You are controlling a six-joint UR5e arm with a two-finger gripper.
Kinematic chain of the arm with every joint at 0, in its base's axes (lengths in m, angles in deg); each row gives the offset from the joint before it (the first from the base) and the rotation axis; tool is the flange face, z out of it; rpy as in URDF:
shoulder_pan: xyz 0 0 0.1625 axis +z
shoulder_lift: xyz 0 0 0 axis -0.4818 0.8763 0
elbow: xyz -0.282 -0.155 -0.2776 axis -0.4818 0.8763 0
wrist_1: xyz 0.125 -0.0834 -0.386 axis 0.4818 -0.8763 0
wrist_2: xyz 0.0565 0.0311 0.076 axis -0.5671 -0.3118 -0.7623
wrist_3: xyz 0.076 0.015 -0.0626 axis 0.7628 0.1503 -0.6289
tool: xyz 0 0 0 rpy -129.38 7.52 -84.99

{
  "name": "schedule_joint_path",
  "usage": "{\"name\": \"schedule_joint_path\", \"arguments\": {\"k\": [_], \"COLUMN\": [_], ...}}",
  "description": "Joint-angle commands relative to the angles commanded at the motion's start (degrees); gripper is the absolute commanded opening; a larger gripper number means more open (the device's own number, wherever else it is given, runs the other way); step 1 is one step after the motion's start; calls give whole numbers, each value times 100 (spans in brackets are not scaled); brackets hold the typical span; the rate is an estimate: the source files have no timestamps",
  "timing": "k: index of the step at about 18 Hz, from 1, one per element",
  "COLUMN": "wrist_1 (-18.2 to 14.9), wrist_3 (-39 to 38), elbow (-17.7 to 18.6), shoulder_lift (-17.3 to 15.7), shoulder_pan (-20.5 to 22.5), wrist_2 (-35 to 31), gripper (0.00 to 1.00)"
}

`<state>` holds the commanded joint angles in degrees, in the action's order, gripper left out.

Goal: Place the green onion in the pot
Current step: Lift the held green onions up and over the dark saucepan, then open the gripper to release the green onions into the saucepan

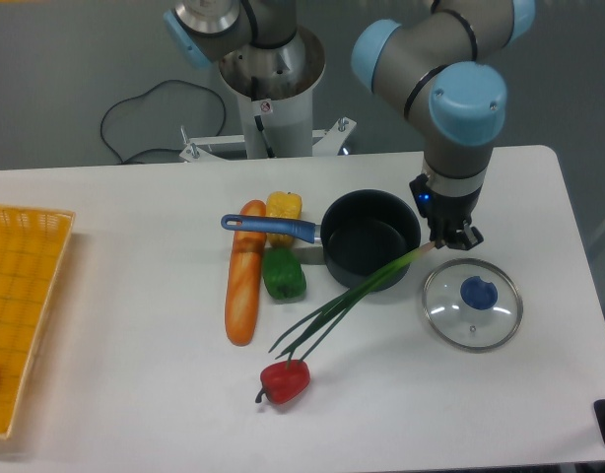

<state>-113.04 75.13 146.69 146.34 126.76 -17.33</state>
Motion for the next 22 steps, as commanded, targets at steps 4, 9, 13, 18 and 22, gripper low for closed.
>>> {"name": "schedule_joint_path", "arguments": {"k": [4, 9, 13, 18, 22], "wrist_1": [-36, -255, -448, -580, -598], "wrist_3": [0, 18, 438, 738, 773], "elbow": [-35, 26, 61, 70, 193], "shoulder_lift": [-97, -387, -536, -677, -782], "shoulder_pan": [123, 518, 746, 905, 1107], "wrist_2": [-9, -9, -122, -501, -510], "gripper": [15, 15, 15, 14, 14]}}
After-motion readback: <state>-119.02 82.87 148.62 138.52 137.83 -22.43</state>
